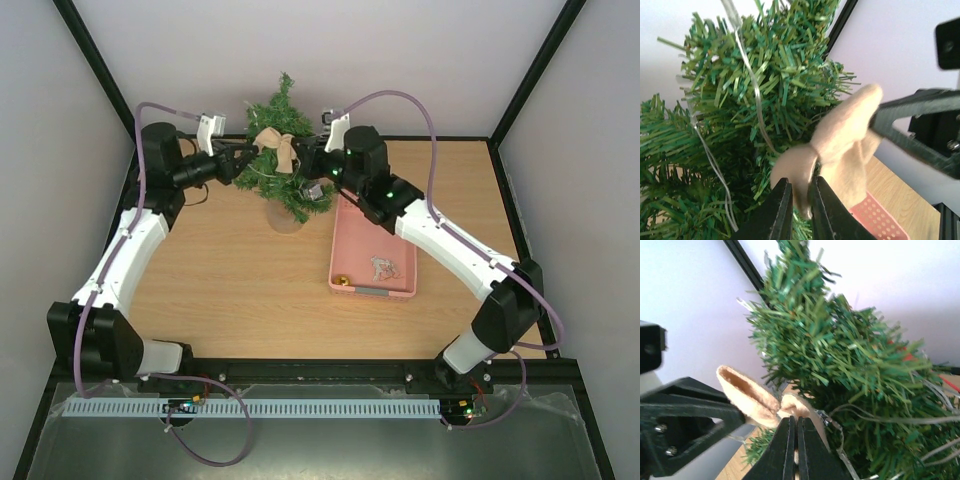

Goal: Decorate the small christmas tree
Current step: Adjust the decoration item on the Christmas tree.

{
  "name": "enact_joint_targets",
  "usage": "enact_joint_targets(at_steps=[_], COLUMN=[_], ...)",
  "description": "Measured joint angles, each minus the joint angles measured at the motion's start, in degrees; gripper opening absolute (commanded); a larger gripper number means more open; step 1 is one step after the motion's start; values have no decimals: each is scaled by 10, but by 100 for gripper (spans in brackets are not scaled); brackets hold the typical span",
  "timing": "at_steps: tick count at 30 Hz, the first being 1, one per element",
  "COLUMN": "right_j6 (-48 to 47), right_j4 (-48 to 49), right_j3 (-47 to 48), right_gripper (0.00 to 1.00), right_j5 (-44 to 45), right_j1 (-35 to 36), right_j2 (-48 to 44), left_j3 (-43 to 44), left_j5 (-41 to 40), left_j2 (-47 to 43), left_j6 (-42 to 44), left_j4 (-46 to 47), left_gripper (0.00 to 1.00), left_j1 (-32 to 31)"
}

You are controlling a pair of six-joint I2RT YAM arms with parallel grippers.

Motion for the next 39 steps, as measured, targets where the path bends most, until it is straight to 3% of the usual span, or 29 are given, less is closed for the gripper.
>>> enact_joint_targets(at_steps=[7, 16, 18, 21, 25, 31, 39], right_j6=[-17, -46, -53, -61, -70, -76, -87], right_j4=[-54, -137, -153, -173, -184, -209, -235], right_j3=[72, 121, 129, 138, 142, 166, 202], right_gripper=[2, 2, 2, 2, 2, 2, 2], right_j5=[-23, -49, -50, -52, -59, -71, -70], right_j1=[0, 0, 0, 0, -1, -6, -15], right_j2=[11, 18, 19, 19, 24, 55, 93], left_j3=[-12, -13, -13, -13, -12, -4, 32], left_j5=[-2, 18, 20, 22, 17, 0, -33], left_j2=[-10, -50, -58, -63, -63, -63, -62], left_j6=[-29, -64, -68, -73, -66, -57, -42], left_j4=[-16, -32, -44, -66, -98, -132, -130], left_gripper=[3, 5, 12, 39, 53, 53, 36], left_j1=[0, 1, 2, 3, 6, 18, 20])
